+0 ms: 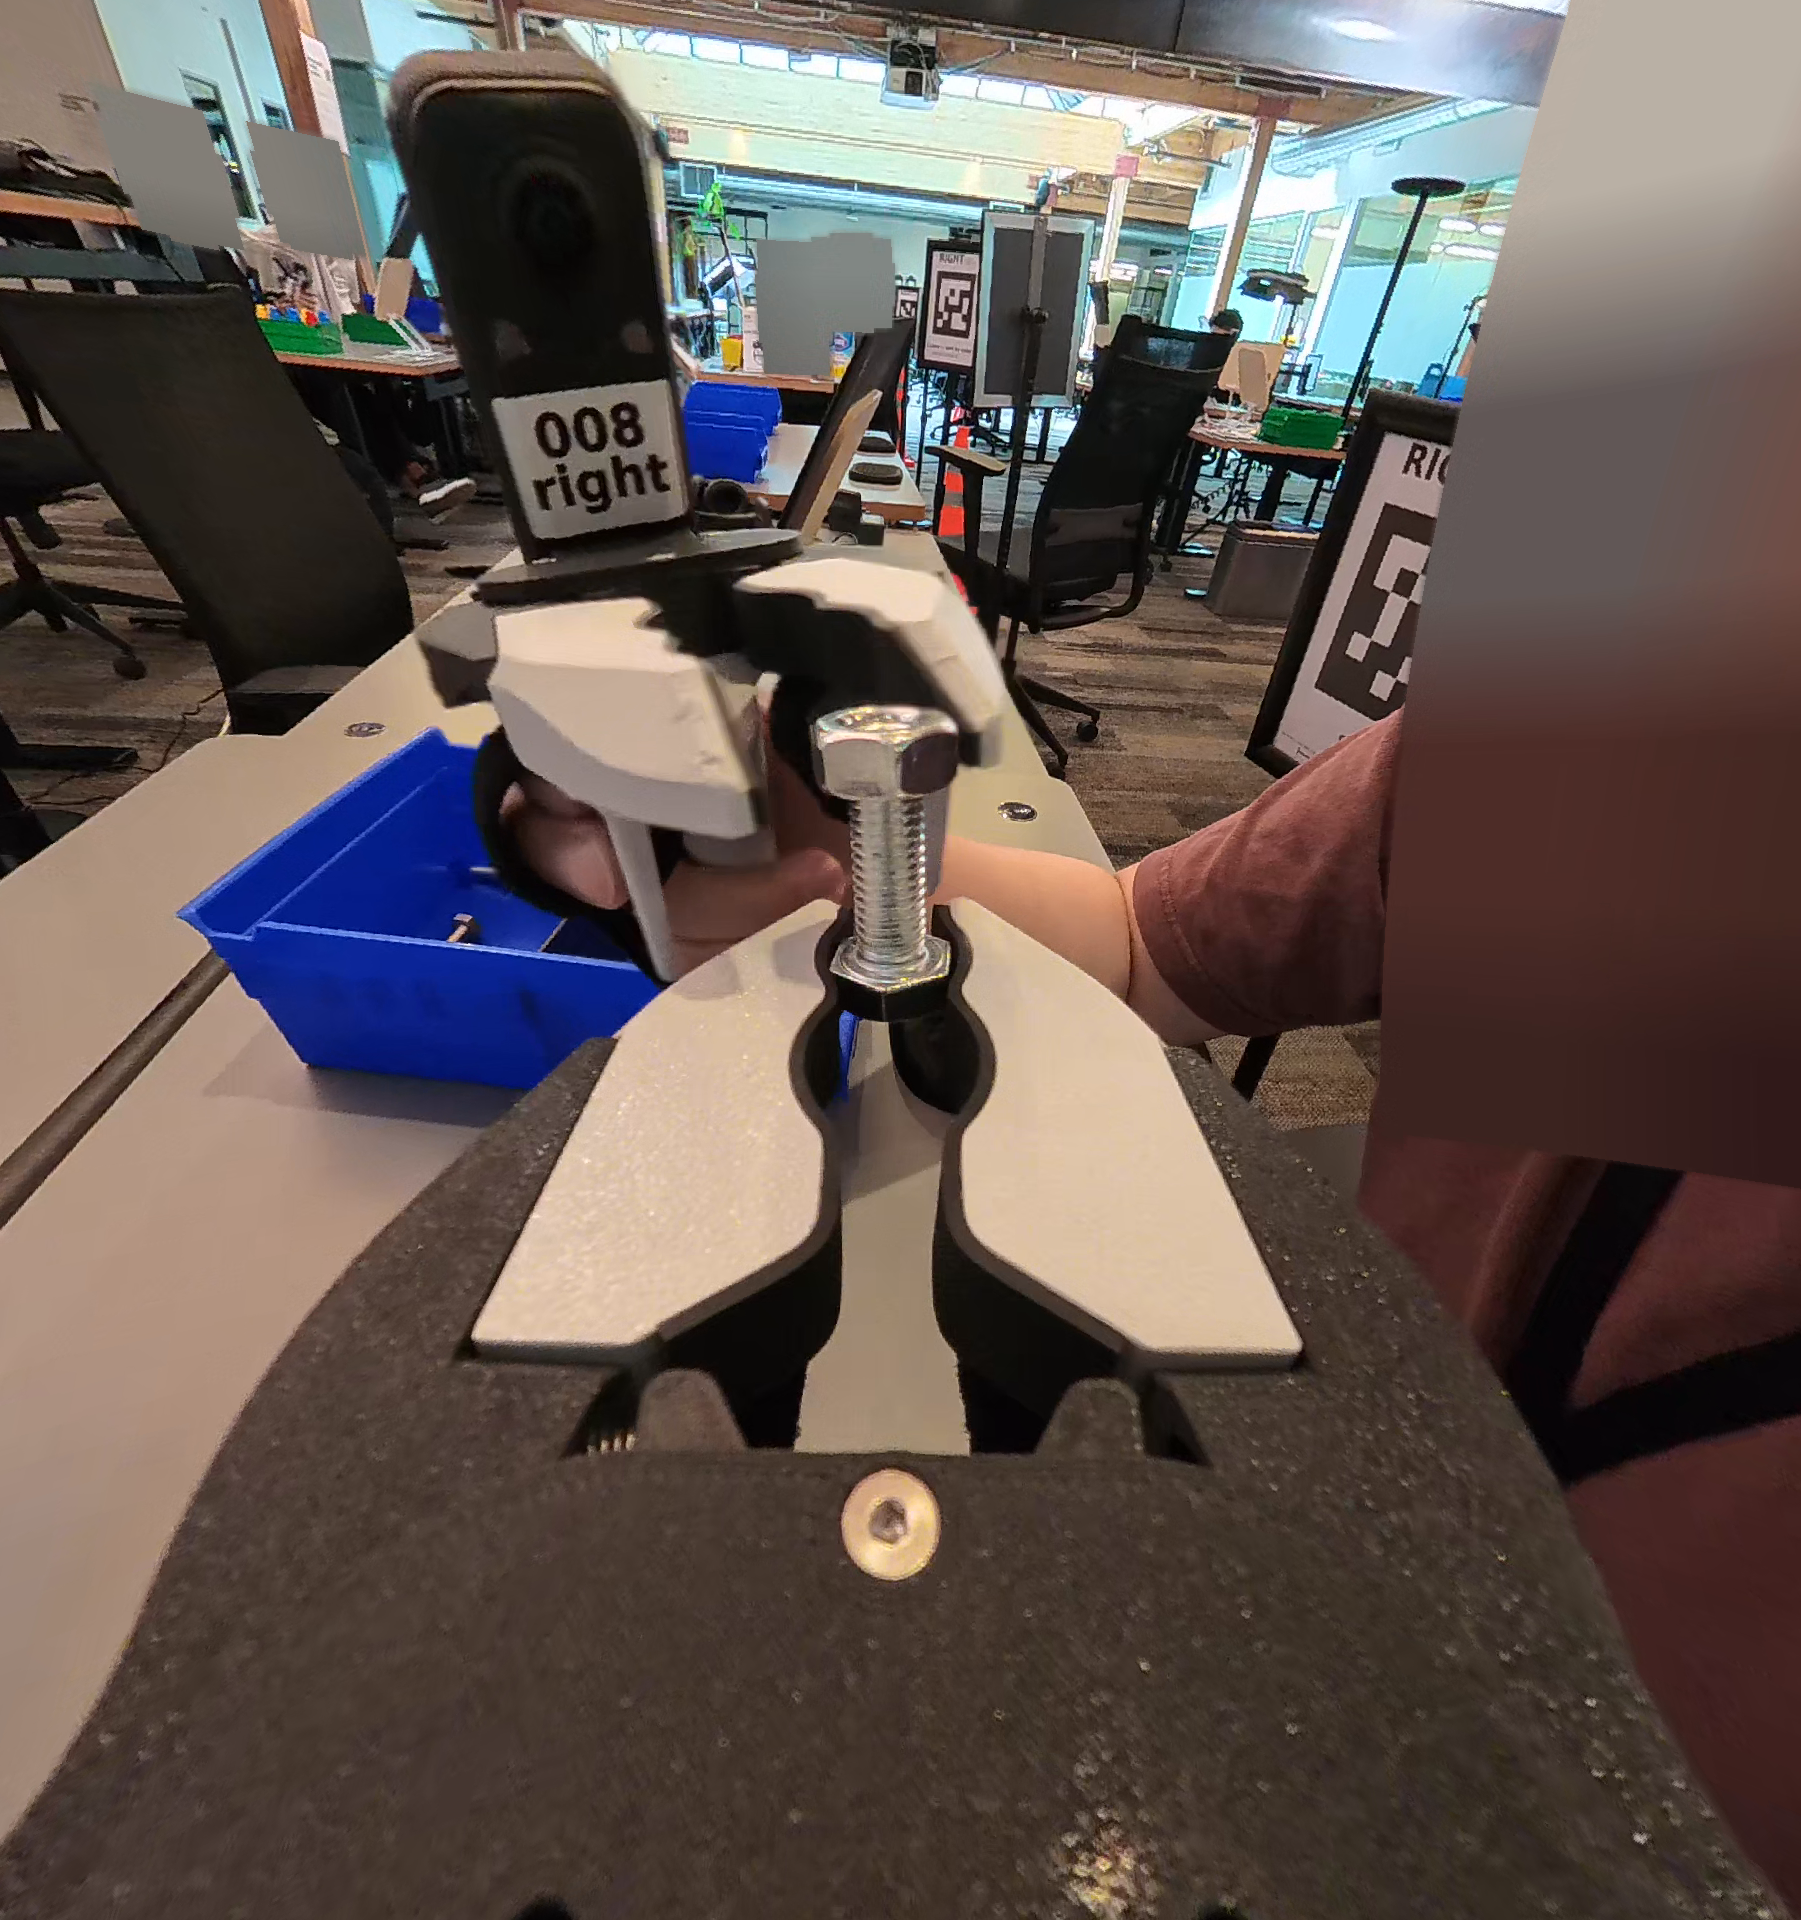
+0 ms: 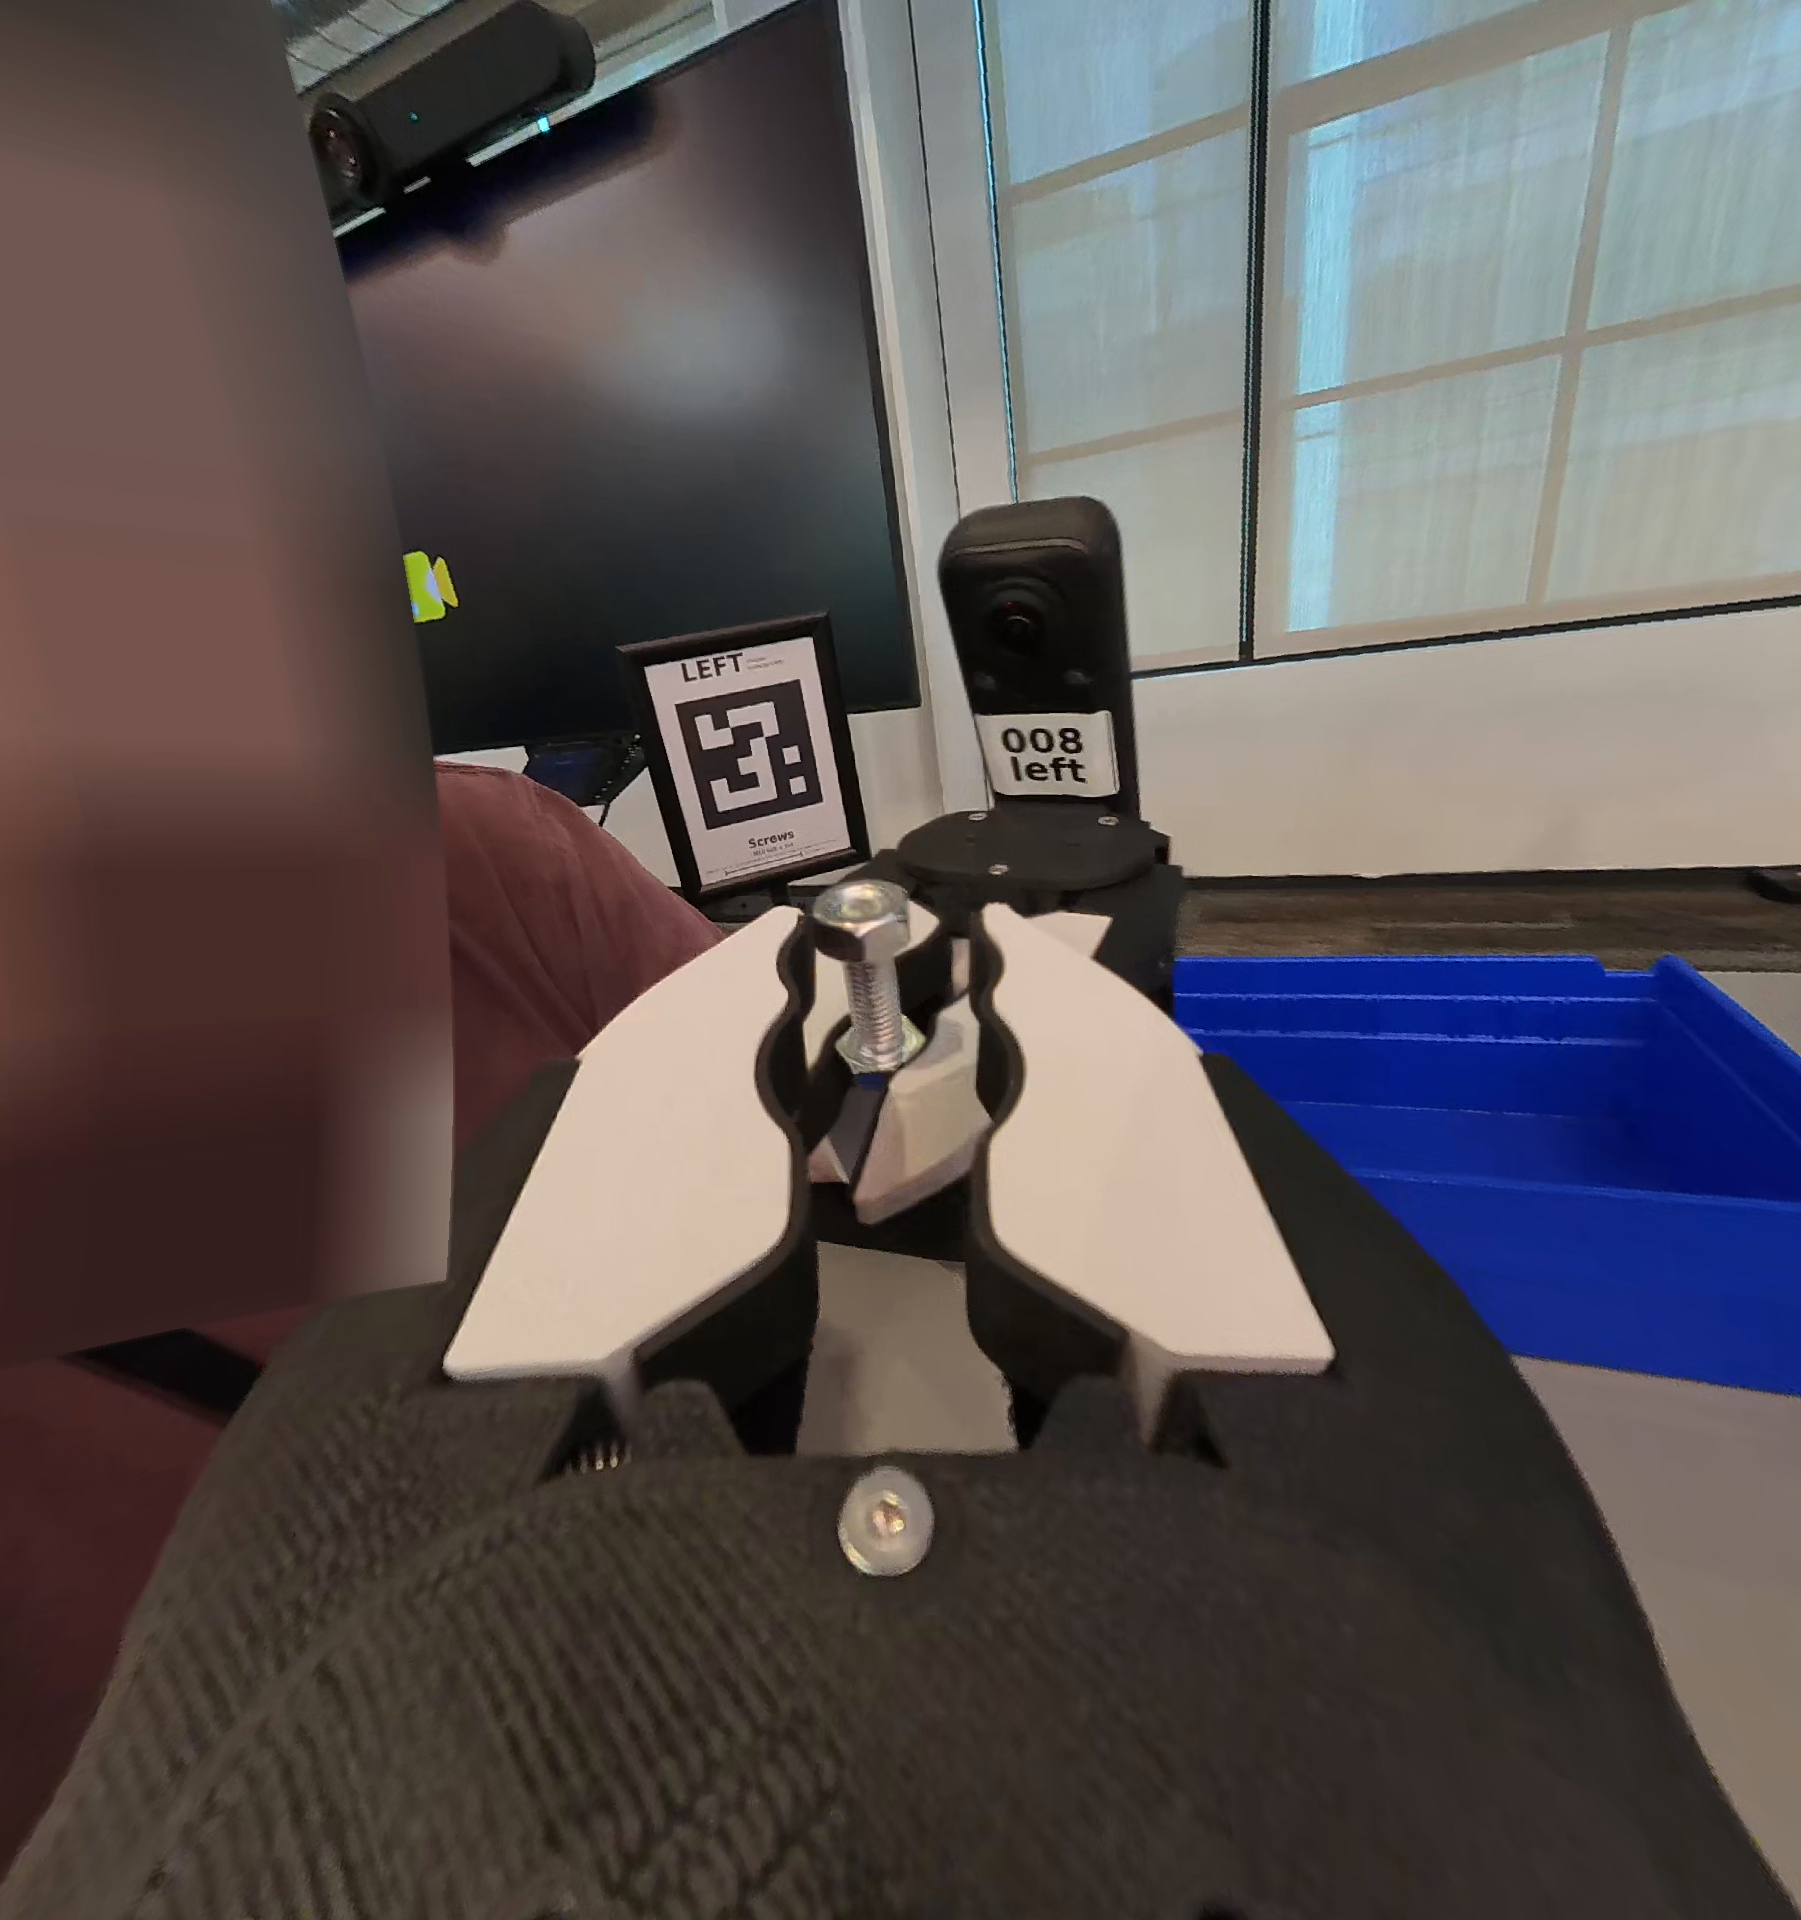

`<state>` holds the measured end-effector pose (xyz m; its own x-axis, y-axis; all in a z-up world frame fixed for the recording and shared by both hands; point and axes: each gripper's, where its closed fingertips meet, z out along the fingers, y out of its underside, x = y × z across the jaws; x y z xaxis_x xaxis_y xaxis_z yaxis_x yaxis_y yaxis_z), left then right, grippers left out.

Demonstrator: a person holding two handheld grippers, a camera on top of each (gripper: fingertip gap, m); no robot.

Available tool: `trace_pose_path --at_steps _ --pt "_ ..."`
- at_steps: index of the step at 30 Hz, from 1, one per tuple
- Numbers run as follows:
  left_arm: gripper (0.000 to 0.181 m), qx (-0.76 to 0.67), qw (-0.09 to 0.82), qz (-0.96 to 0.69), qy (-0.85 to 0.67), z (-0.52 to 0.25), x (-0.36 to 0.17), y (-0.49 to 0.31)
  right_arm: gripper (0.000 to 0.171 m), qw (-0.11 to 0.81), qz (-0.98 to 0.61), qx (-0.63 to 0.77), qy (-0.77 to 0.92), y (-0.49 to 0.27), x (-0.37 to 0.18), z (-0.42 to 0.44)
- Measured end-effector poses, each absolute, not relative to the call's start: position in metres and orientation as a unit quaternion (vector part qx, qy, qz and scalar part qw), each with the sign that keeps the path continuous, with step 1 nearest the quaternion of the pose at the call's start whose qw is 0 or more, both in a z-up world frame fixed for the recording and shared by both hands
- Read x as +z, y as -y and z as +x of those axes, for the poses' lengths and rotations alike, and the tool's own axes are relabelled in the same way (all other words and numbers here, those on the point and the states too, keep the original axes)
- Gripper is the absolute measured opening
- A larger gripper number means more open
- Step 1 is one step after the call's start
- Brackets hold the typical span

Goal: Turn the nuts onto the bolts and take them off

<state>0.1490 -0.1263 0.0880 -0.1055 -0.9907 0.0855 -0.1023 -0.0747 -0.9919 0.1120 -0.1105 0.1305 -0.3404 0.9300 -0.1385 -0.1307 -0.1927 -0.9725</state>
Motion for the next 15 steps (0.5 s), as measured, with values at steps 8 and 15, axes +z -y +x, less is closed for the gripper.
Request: trace_pose_path --at_steps 8,15 --pt "0.014 -0.521 0.424 -0.517 -0.530 0.147 0.089 0.126 0.029 0.404 -0.400 0.660 0.491 0.113 0.134 0.116" --pt "0.014 -0.525 0.425 -0.515 -0.528 0.147 0.090 0.127 0.028 0.402 -0.412 0.666 0.474 0.101 0.130 0.119"
